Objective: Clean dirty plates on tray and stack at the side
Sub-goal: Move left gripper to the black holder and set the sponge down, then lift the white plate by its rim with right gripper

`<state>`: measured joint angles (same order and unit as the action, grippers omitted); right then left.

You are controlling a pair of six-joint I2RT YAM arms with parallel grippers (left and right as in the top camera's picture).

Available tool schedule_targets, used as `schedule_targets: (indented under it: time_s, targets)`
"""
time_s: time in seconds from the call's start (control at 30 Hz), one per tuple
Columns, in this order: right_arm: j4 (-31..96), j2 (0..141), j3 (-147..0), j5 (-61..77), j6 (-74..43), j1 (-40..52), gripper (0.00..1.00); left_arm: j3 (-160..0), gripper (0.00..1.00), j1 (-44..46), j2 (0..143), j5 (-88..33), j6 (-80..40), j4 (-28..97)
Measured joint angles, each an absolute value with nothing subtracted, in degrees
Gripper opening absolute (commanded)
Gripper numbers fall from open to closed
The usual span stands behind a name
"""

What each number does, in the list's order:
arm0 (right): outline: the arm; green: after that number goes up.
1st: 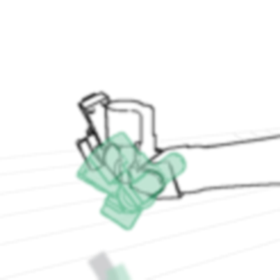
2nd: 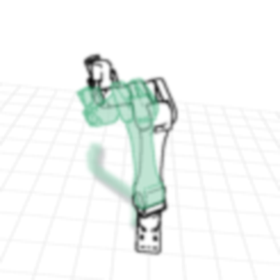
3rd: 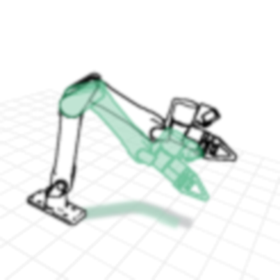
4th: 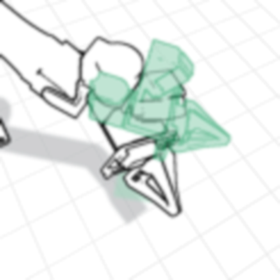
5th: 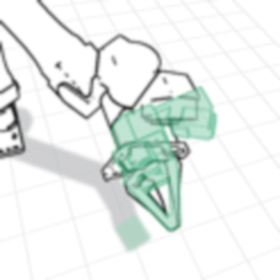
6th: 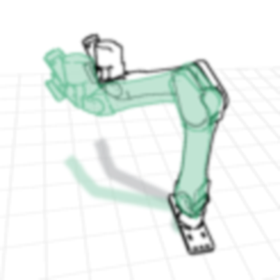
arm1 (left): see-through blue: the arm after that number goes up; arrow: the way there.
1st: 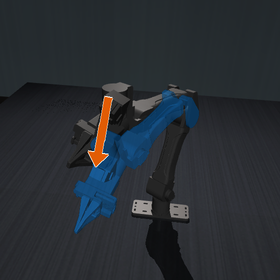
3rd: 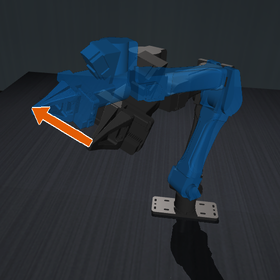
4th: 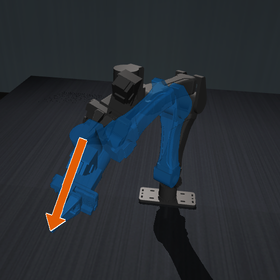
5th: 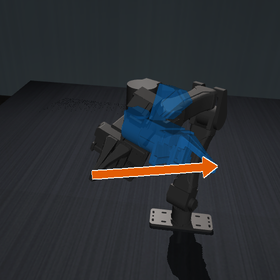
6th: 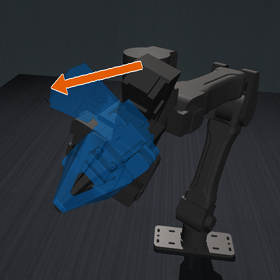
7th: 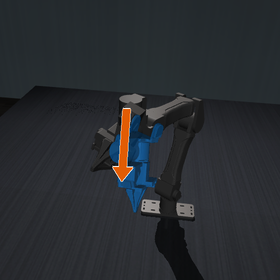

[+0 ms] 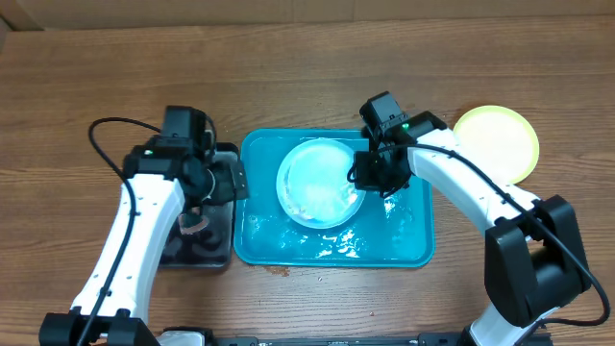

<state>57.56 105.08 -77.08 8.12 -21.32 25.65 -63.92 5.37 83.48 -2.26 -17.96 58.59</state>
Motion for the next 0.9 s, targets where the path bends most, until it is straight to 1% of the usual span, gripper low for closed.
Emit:
schedule_targets:
  time_s: [0.23,0.4,0.57,0.8,0.9]
  targets:
    - [65.36,105.08,-84.16,-2.83,-20.27,25.65,0.04,-63.92,1.0,7.42,83.46,1.58,-19.55,58.98]
    - [66.52,105.06,-87.74,-4.62,-19.44,25.65,0.04,-63.92,1.0,7.42,83.46,2.39,-19.57,58.98]
    - [67.7,105.06,-87.99,3.49,-20.14,25.63,0.04,-63.92,1.0,7.42,83.46,2.94,-19.57,59.16]
    - [71.16,105.06,-87.99,14.33,-24.27,25.54,0.04,-63.92,1.0,6.79,83.46,8.6,-19.99,59.86]
    - [69.01,105.06,-87.48,17.65,-26.35,24.6,0.04,-63.92,1.0,5.15,83.48,9.58,-21.82,60.53]
